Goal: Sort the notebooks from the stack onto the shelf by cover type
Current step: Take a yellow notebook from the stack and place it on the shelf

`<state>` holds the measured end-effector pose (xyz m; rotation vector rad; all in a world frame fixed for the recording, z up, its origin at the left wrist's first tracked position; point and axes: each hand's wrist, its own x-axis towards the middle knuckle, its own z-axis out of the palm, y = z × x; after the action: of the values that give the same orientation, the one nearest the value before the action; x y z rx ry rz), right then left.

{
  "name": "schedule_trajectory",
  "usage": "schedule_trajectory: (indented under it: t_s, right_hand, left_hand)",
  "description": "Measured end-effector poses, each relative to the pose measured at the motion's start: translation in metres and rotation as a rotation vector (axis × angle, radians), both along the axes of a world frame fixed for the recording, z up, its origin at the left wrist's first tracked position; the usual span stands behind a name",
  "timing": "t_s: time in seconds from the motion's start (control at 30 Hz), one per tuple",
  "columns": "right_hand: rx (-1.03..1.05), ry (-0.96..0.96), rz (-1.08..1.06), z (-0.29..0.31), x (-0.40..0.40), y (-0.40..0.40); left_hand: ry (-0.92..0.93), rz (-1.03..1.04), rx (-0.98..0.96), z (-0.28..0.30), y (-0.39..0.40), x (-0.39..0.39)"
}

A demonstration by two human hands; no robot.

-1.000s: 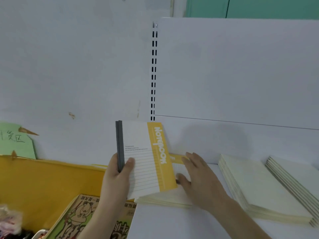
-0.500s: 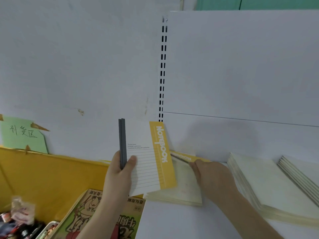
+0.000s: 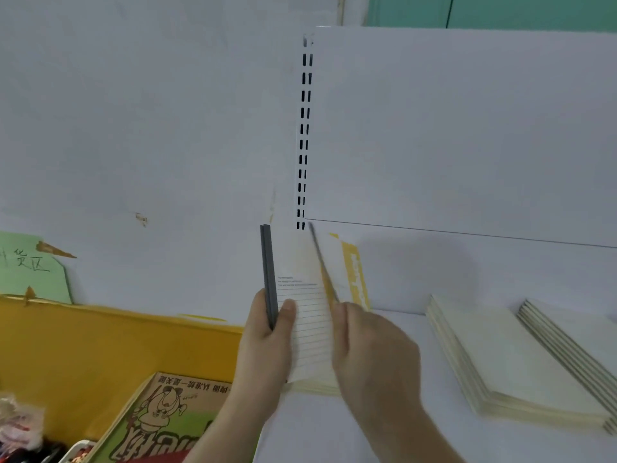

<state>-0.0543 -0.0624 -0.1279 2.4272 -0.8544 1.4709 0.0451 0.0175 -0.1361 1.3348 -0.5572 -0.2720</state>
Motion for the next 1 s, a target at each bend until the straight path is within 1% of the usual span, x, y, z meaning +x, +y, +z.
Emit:
schedule_trajectory:
  t_s: [0.07, 0.13, 0.3, 0.33, 0.4, 0.43, 0.47, 0.5, 0.57, 0.6, 0.63, 0.73, 0.8, 0.9, 1.0]
  right_hand:
    - [-0.015, 0.015, 0.049, -0.013, 0.007, 0.01]
    - [0.028, 0.045, 0.126, -0.025, 0.01, 0.014]
    - [0.095, 0.099, 0.397, -0.032, -0.001, 0.007]
    - [0.109, 0.076, 0.413, -0.03, -0.007, 0.003]
    - [0.182, -0.003, 0.334, -0.021, -0.018, -0.008]
    - [0.255, -0.047, 0.253, -0.014, -0.024, -0.014]
    - [0.371, -0.081, 0.182, -0.009, -0.03, -0.021]
    - [0.529, -0.095, 0.161, -0.003, -0.034, -0.026]
    - [0.846, -0.132, 0.282, 0.004, -0.04, -0.032]
    - [0.947, -0.152, 0.361, 0.006, -0.043, -0.031]
    - [0.986, -0.173, 0.405, 0.006, -0.045, -0.03]
    - [0.979, -0.275, 0.458, 0.003, -0.054, -0.025]
    - [0.965, -0.342, 0.454, -0.001, -0.06, -0.022]
    - [0.892, -0.355, 0.429, -0.006, -0.072, -0.015]
    - [0.864, -0.349, 0.465, -0.015, -0.083, -0.005]
  left_hand:
    - [-0.01, -0.017, -0.019, 0.003, -0.006, -0.009]
    - [-0.012, -0.041, -0.05, 0.005, -0.009, -0.016]
    - [-0.025, -0.054, -0.063, 0.004, -0.009, -0.014]
    - [-0.03, -0.063, -0.054, 0.003, -0.008, -0.014]
    - [-0.053, -0.092, -0.046, 0.003, -0.008, -0.015]
    - [-0.071, -0.11, -0.045, 0.003, -0.007, -0.015]
    - [-0.09, -0.127, -0.045, 0.004, -0.006, -0.016]
    - [-0.102, -0.145, -0.048, 0.004, -0.006, -0.017]
    - [-0.11, -0.172, -0.054, 0.003, -0.004, -0.019]
    - [-0.121, -0.179, -0.056, 0.003, -0.004, -0.021]
    - [-0.14, -0.183, -0.053, 0.003, -0.004, -0.023]
    - [-0.211, -0.208, -0.008, 0.0, -0.002, -0.026]
    - [-0.239, -0.241, 0.032, -0.003, 0.002, -0.025]
    - [-0.249, -0.296, 0.09, -0.009, 0.007, -0.025]
    - [-0.215, -0.309, 0.099, -0.016, 0.013, -0.033]
